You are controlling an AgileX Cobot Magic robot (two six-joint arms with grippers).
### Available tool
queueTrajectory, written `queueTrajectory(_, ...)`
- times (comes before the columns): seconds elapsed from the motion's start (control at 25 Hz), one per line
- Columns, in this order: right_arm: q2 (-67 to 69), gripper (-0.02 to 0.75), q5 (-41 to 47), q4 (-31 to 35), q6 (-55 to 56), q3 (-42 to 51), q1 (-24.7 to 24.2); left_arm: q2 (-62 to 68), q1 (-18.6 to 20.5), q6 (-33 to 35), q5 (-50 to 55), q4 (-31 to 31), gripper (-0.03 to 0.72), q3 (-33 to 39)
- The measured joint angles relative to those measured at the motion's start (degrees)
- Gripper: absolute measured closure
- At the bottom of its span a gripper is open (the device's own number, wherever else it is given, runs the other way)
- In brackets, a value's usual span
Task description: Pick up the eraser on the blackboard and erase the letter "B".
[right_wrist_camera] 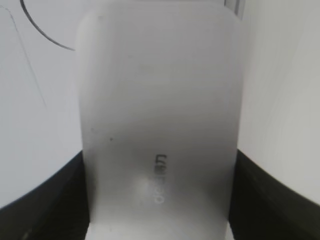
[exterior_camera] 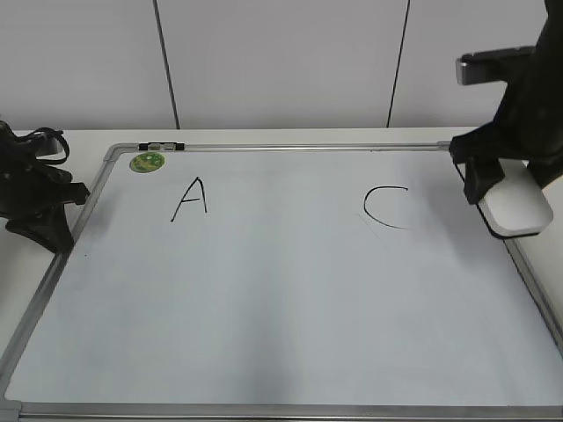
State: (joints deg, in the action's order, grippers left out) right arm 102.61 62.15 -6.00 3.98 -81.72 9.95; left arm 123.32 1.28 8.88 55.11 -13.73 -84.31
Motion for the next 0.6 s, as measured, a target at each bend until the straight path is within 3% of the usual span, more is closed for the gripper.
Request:
queueTrajectory(0.24,-0.46,0.19,-9.42,1.66,2.01,10.42,-3.74,0.0,0.0,0.0,0.0,0.0,0.677,0.0)
queueTrajectory(0.6,1.07,0.19,-14.79,2.26,1.99,12.06,-6.92,0.0,0.0,0.0,0.0,0.0,0.677,0.0)
